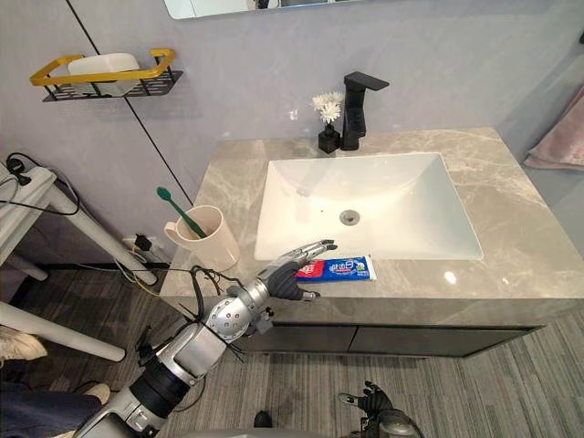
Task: Organize washtable
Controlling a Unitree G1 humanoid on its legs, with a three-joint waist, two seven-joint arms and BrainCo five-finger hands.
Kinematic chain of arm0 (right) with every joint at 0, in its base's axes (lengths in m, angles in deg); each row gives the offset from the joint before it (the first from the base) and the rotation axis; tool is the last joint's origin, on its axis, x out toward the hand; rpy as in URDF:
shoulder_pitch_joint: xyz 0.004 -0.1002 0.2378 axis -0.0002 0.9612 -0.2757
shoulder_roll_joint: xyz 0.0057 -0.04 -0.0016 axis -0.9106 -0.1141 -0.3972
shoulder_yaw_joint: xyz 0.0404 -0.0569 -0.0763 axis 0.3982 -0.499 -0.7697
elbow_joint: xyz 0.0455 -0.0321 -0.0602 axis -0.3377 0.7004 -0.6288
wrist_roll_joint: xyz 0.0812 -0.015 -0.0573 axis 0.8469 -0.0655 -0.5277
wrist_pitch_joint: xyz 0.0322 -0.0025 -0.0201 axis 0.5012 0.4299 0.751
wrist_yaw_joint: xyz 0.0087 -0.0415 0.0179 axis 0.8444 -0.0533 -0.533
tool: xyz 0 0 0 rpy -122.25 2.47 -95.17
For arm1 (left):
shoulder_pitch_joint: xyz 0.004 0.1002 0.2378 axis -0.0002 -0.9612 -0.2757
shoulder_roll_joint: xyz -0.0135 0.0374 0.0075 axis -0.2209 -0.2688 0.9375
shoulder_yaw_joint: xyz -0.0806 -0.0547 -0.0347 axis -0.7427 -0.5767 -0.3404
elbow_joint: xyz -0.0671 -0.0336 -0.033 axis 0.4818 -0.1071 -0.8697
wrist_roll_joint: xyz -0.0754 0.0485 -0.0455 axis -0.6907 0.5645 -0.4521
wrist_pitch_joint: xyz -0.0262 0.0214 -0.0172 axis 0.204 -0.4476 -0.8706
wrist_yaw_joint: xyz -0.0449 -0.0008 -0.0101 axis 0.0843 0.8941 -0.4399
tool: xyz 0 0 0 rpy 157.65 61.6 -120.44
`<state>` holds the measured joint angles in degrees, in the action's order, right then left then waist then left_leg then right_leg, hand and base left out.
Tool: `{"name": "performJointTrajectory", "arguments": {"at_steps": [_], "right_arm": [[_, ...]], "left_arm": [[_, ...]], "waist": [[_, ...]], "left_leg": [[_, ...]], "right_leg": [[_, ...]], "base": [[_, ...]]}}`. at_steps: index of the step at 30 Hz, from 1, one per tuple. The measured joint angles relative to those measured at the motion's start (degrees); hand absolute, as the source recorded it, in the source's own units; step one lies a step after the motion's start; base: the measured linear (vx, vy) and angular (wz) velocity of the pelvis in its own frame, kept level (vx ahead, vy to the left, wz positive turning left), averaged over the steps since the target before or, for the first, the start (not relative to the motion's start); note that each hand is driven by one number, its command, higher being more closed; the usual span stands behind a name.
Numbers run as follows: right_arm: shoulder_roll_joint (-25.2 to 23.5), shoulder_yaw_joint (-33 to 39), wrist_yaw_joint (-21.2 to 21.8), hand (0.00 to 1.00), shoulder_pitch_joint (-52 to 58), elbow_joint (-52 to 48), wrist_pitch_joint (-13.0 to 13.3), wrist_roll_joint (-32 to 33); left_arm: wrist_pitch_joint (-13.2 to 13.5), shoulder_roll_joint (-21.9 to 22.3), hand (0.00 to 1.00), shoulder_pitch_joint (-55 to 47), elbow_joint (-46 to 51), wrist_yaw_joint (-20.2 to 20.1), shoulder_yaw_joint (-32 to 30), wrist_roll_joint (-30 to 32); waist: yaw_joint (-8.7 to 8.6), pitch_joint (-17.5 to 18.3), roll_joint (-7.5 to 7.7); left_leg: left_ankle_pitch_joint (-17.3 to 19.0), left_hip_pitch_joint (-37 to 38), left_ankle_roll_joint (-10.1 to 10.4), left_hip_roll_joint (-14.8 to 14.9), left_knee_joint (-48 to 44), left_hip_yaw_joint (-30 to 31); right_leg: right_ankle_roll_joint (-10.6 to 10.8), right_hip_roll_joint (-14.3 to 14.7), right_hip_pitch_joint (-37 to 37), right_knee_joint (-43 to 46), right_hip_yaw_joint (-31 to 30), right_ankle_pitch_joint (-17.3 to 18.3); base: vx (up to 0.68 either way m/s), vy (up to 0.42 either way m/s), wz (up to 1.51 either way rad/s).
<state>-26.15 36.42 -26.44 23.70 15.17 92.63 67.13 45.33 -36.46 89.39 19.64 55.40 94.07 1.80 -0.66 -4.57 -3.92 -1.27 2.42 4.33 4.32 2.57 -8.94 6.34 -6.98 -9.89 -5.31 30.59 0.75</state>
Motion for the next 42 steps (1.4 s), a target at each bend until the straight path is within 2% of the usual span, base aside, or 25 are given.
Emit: {"name": "performJointTrajectory", "arguments": {"at_steps": [4,9,10,14,18,22,28,38,42], "right_arm": [[-0.1,-0.1,0.1,0.0,0.0,0.0,0.0,0.0],[0.0,-2.2,0.1,0.0,0.0,-0.7,0.0,-0.1],[0.0,-2.3,0.1,0.0,0.0,-0.7,0.0,-0.1],[-0.1,-2.4,0.1,0.0,0.2,-2.1,0.0,-0.2],[-0.1,-3.4,0.1,0.0,0.0,-2.4,0.0,-0.5],[-0.4,-3.6,0.0,0.0,0.0,-2.6,0.1,-0.6],[-0.4,-3.5,-0.2,0.0,1.0,-3.7,0.3,-0.6],[-0.3,-3.5,-0.3,0.0,1.2,-4.0,0.5,-0.6],[-0.2,-3.5,-0.5,0.0,1.7,-4.2,0.6,-0.6]], "left_arm": [[0.0,0.2,0.0,0.0,-0.4,0.7,-0.7,1.4],[-0.4,0.8,0.0,0.2,-4.6,3.1,-4.5,5.2],[-0.4,0.8,1.0,0.2,-5.1,3.4,-4.7,5.5],[-0.4,1.3,1.0,0.2,-9.7,4.6,-6.5,9.3],[-0.3,2.4,1.0,1.9,-12.4,7.4,-7.5,12.0],[-0.2,2.9,1.0,4.6,-16.3,8.9,-9.1,13.5],[-0.2,3.1,1.0,4.7,-16.1,10.1,-9.0,15.9],[-0.2,3.1,1.0,4.7,-15.9,10.4,-9.1,16.2],[-0.4,3.1,1.0,3.4,-14.4,11.6,-9.3,16.2]], "waist": [[-0.09,0.0,-0.01],[-0.16,-0.1,0.15],[-0.15,-0.1,0.18],[-0.24,-0.3,0.35],[-0.33,-0.5,0.76],[-1.72,-0.8,1.17],[-1.67,-0.7,0.91],[-1.67,-0.6,0.45],[-1.77,-0.4,0.01]], "left_leg": [[-0.8,0.1,0.1,-0.2,1.3,0.6],[-0.8,0.2,0.1,-0.2,1.4,0.2],[-0.8,0.2,0.1,-0.2,1.4,0.2],[-0.8,0.3,0.1,-0.2,1.5,0.0],[-0.8,0.4,0.1,-0.2,1.5,-0.4],[-0.7,0.4,0.2,-0.2,1.6,-1.0],[-0.7,0.5,0.2,0.0,1.4,-1.7],[-0.7,0.5,0.2,0.0,1.4,-1.7],[-0.7,0.5,0.2,0.0,1.4,-1.7]], "right_leg": [[0.0,0.0,0.1,0.0,0.7,0.0],[0.0,0.0,0.1,-0.1,0.6,0.0],[0.0,0.0,0.1,-0.1,0.6,0.0],[0.0,0.0,0.2,-0.2,0.5,0.0],[0.0,0.0,0.2,-0.3,0.2,0.0],[0.0,0.0,0.5,-0.3,-0.5,0.0],[0.0,0.0,0.6,-0.3,-1.0,0.0],[0.0,0.0,0.6,-0.2,-1.0,0.0],[0.0,0.0,0.6,-0.2,-0.9,0.0]], "base": [[-0.01,0.001,0.1],[0.0,0.0,0.0],[0.0,0.0,0.0],[0.0,0.0,0.0],[0.0,0.007,-0.04],[0.01,0.012,-0.09],[0.0,0.004,-0.03],[0.0,0.0,0.0],[0.0,0.0,0.0]]}}
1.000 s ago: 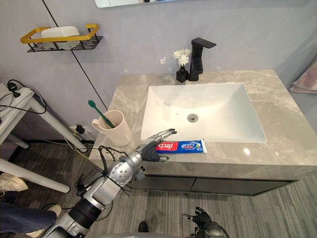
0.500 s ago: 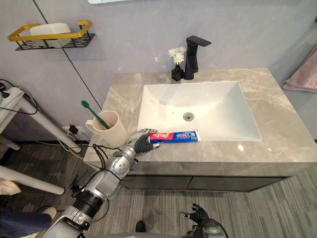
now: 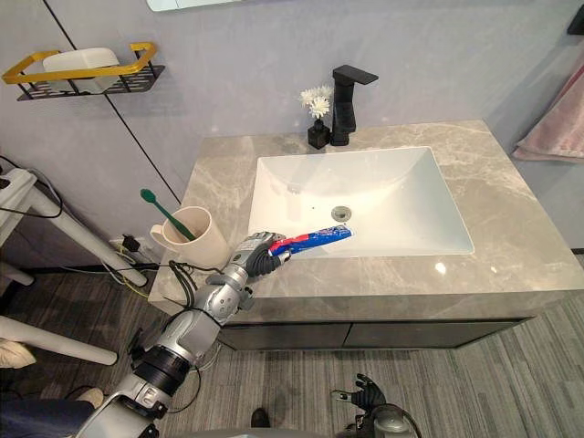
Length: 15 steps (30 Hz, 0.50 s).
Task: Organize washtable
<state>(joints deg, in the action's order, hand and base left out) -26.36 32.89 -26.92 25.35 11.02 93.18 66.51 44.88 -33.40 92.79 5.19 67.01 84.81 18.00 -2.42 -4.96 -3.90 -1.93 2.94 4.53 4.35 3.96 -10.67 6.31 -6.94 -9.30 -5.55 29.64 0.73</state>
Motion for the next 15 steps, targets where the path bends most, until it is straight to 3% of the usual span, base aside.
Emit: {"name": "performJointTrajectory", "arguments": {"at_steps": [4,9,12,15], "right_arm": [[-0.1,0.6,-2.0,0.0,1.0,-1.1,0.4,2.3],[-0.6,7.4,-4.8,0.0,3.9,-3.3,1.1,9.3],[-1.0,15.2,-6.6,0.0,6.5,-9.9,1.3,13.8],[-1.2,20.6,-8.9,0.0,8.9,-23.3,1.2,16.2]], "left_arm": [[-0.4,0.0,1.0,-3.3,4.7,0.3,-1.1,-2.9],[-0.5,0.2,1.0,-8.5,13.4,1.0,-1.7,-7.9],[-0.3,1.7,1.0,-11.0,20.2,1.0,-1.6,-10.6],[-0.3,3.6,1.0,-11.8,27.7,1.1,-2.3,-13.7]], "waist": [[-0.02,0.0,-0.03],[0.17,0.2,-0.25],[0.25,0.4,-0.6],[-0.04,0.5,-0.67]], "left_leg": [[0.1,-0.1,0.0,0.0,-0.1,-0.1],[0.5,-0.3,-0.1,0.0,-0.9,-0.5],[0.5,-0.8,-0.1,0.0,-0.9,-0.8],[0.5,-0.3,-0.1,0.1,-1.0,-1.5]], "right_leg": [[0.0,0.0,0.0,0.0,0.1,0.0],[0.0,-0.1,0.0,0.0,0.1,0.0],[0.0,-0.2,0.7,0.0,-0.2,0.0],[0.0,-0.2,0.6,0.4,-0.7,0.0]], "base": [[0.0,0.0,0.0],[0.0,0.0,0.0],[0.0,0.0,-0.05],[-0.02,0.005,-0.1]]}}
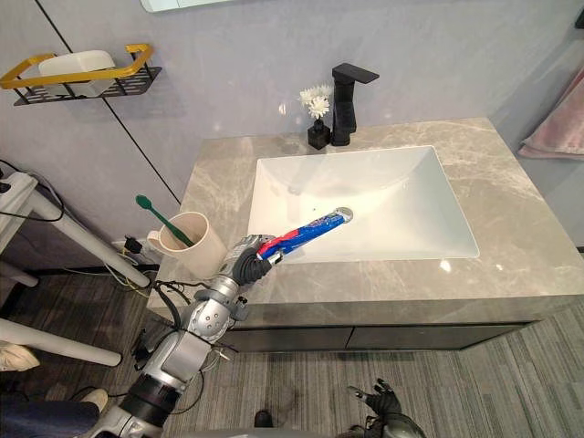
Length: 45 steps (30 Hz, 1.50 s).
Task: Organize washtable
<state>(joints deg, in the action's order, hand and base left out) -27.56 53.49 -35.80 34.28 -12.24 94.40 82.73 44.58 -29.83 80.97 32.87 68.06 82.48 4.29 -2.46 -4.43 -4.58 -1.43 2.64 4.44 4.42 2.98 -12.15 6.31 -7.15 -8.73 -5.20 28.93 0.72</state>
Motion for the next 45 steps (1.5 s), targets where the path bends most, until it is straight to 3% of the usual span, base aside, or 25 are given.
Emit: {"name": "performJointTrajectory", "arguments": {"at_steps": [5,10,13,14,17,19,22,24,28,33,40,45], "right_arm": [[-2.2,6.1,-6.2,0.0,1.3,-29.2,0.2,-2.0],[-5.7,7.0,-14.7,0.0,-1.7,-56.4,0.8,-13.0],[-7.0,4.2,-18.0,0.0,-4.5,-66.8,3.4,-15.6],[-7.0,2.8,-18.2,0.0,-4.7,-67.9,3.8,-15.6],[-6.9,-7.5,-15.6,0.0,-6.0,-69.8,9.2,-10.3],[-6.9,-20.8,-9.9,0.0,-6.5,-69.5,12.7,-0.2],[-6.8,-36.2,-4.0,0.0,-7.1,-68.0,14.3,10.6],[-6.0,-45.8,0.3,0.0,-9.2,-64.2,13.7,18.5],[-5.7,-47.9,2.9,0.0,-10.5,-60.6,11.9,26.6],[-4.8,-48.6,3.4,0.0,-12.4,-59.7,11.7,33.7],[-1.9,-49.2,4.6,0.0,-12.9,-59.7,11.9,37.1],[2.5,-49.0,5.8,0.0,-12.9,-60.6,11.3,37.6]], "left_arm": [[3.1,2.5,1.0,-0.5,10.1,0.0,-0.3,-2.6],[5.1,3.1,1.0,-0.5,15.4,0.4,0.2,-2.6],[5.5,3.2,1.0,-0.3,15.9,1.7,1.9,-3.0],[5.5,3.2,1.0,-0.1,15.9,1.8,2.2,-3.0],[5.7,3.2,1.0,0.6,15.3,3.6,4.1,-3.0],[6.2,3.2,1.0,3.5,12.3,5.1,5.7,-2.9],[6.2,3.0,1.0,7.1,7.8,6.4,7.6,-2.3],[6.0,3.0,1.0,9.0,3.9,6.7,8.6,-1.0],[5.6,2.8,1.0,9.1,2.7,7.8,8.8,0.4],[5.3,1.9,1.0,9.1,2.0,9.0,9.4,0.9],[5.3,1.4,1.0,9.3,1.7,9.1,9.4,1.5],[5.4,-1.5,1.0,10.7,1.0,8.9,10.1,1.5]], "waist": [[0.04,1.9,0.31],[0.19,3.4,0.35],[-0.01,4.0,0.7],[-0.03,4.0,0.85],[0.04,4.5,1.21],[0.36,4.5,1.29],[0.74,4.7,1.47],[1.05,4.9,2.69],[1.68,4.9,3.2],[1.91,4.9,3.24],[1.84,4.9,3.35],[1.77,4.8,4.16]], "left_leg": [[1.2,0.4,-0.3,1.0,-1.7,-2.6],[1.8,1.6,-0.3,2.1,-1.9,-5.5],[1.8,1.3,-0.3,2.6,-1.9,-6.5],[1.8,1.3,-0.3,2.7,-1.9,-6.7],[1.8,1.0,-0.3,2.8,-1.9,-7.0],[1.8,0.9,-0.3,2.6,-1.9,-6.9],[1.8,0.6,-0.3,2.2,-1.9,-6.6],[1.7,0.3,-0.4,2.0,-1.9,-6.0],[1.7,0.1,-0.5,1.2,-1.9,-4.9],[1.7,0.2,-0.7,0.6,-1.9,-3.4],[1.6,0.2,-0.8,0.6,-1.9,-2.9],[1.6,0.2,-0.8,0.7,-1.9,-3.7]], "right_leg": [[-0.1,0.4,-0.1,0.3,-1.2,0.0],[-0.3,1.3,0.2,0.0,-3.5,-0.2],[-0.9,1.9,1.2,-0.1,-4.6,-0.6],[-1.0,2.0,1.2,-0.1,-4.8,-0.7],[-1.3,2.1,2.0,0.0,-5.8,-0.9],[-1.1,1.9,2.0,0.0,-5.8,-1.1],[-1.0,1.9,2.0,0.0,-5.5,-1.1],[-1.0,1.8,2.0,0.0,-5.2,-1.2],[-1.0,1.0,1.7,0.0,-3.9,-1.2],[-1.0,0.6,0.8,-0.1,-2.3,-1.2],[-1.0,0.7,0.5,-0.1,-1.9,-1.2],[-1.0,0.8,0.9,-0.1,-2.7,-1.4]], "base": [[-0.06,0.006,-0.18],[-0.06,-0.005,-0.24],[-0.03,-0.012,-0.22],[0.0,-0.01,-0.16],[0.02,0.0,-0.14],[0.0,0.0,0.0],[0.01,0.016,0.05],[0.01,0.014,0.09],[0.01,0.033,0.15],[0.0,0.015,0.15],[-0.01,0.002,0.02],[-0.01,0.006,-0.08]]}}
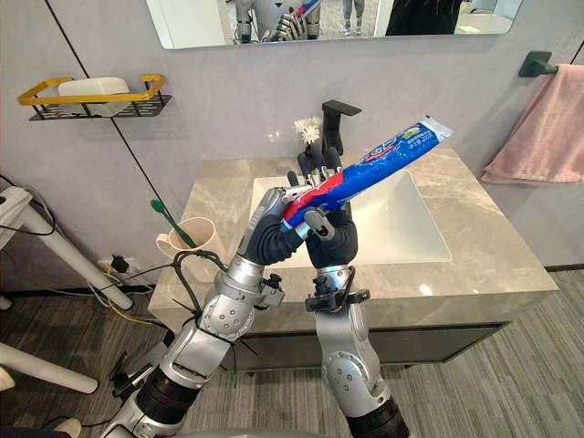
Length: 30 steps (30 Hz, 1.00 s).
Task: Organize washtable
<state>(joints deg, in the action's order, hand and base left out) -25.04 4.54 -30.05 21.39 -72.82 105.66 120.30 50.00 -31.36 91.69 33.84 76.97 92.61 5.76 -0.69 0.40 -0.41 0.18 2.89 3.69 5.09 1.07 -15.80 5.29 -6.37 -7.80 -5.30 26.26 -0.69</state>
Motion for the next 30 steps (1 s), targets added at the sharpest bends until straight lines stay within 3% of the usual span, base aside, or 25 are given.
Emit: {"name": "performJointTrajectory", "arguments": {"at_steps": [5,23,30], "right_arm": [[5.9,1.1,2.4,0.0,1.5,-3.8,-2.1,3.5],[15.5,5.1,6.2,0.0,6.4,-7.0,-6.5,13.0],[19.2,14.4,10.1,0.0,9.1,-10.5,-7.8,13.8]], "left_arm": [[1.7,-0.7,1.0,0.6,0.0,-0.3,0.3,0.0],[4.4,-2.8,1.0,1.8,-3.4,-2.8,-0.8,2.3],[4.3,-3.1,1.0,0.5,-5.4,-2.9,-5.7,2.2]], "waist": [[-0.09,-0.1,1.05],[-0.06,-0.8,0.63],[-0.37,-2.3,0.17]], "left_leg": [[0.1,0.2,-0.1,0.0,0.0,-1.3],[0.4,0.6,-0.4,0.5,0.1,-5.7],[0.5,0.6,-0.3,0.5,0.2,-6.9]], "right_leg": [[0.1,0.0,0.4,0.0,-1.1,-0.2],[0.0,0.3,3.1,-0.2,-6.0,-1.8],[-0.1,0.5,3.9,-0.2,-7.2,-1.9]], "base": [[0.0,0.009,-0.1],[-0.02,0.003,-0.15],[0.0,-0.002,-0.08]]}}
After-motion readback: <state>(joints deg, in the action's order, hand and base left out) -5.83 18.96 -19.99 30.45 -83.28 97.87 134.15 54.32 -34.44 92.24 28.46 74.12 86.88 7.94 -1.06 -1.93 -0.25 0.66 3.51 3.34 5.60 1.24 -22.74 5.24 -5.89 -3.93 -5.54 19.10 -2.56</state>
